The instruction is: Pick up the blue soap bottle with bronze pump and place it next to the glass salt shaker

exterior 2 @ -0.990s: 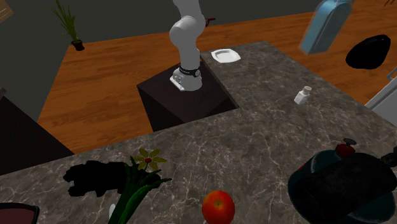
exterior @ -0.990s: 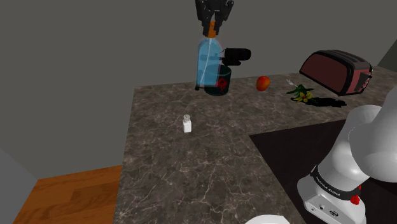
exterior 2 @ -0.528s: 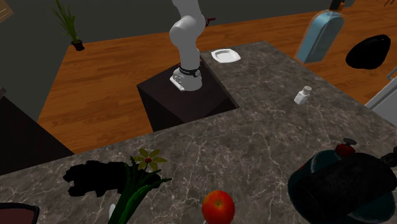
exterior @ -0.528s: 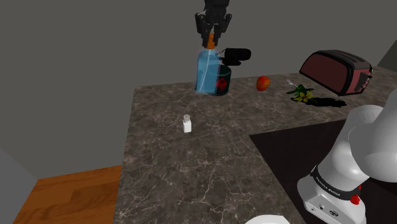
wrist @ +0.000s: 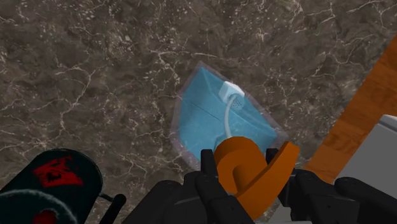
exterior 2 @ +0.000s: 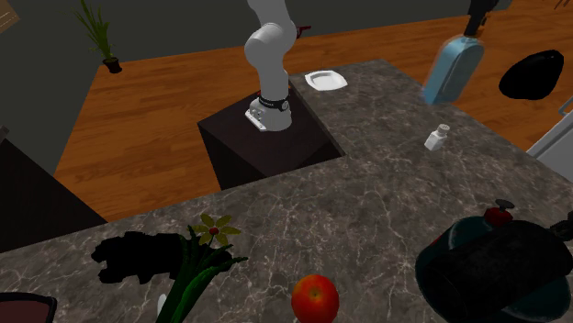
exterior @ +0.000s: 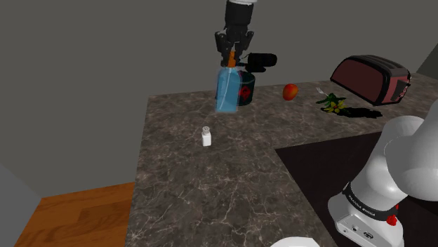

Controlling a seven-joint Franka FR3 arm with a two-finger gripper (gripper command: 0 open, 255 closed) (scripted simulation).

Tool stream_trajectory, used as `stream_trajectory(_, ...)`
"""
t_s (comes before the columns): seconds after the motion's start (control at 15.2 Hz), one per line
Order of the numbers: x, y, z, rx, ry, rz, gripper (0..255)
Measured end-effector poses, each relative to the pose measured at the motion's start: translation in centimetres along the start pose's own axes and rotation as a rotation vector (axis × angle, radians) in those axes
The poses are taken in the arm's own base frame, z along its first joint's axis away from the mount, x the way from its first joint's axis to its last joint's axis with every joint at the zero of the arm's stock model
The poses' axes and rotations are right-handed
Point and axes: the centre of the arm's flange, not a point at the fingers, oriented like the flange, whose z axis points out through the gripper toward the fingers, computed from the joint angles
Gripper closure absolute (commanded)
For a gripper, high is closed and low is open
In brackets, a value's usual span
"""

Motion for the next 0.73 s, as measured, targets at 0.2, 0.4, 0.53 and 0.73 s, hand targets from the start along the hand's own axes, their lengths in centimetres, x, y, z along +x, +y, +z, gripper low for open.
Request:
stream_trajectory(0.2, -0.1, 0.1, 1.5, 0.000, 0.000, 0.000, 255)
stream_trajectory(0.4, -0.4, 0.1, 3.1, 0.000, 0.000, 0.000, 255)
stream_trajectory(0.53, -0.4, 0.1, 4.1, 0.000, 0.000, 0.000, 255)
stream_trajectory(0.73, -0.6, 0.2, 5.7, 0.000, 0.000, 0.000, 255)
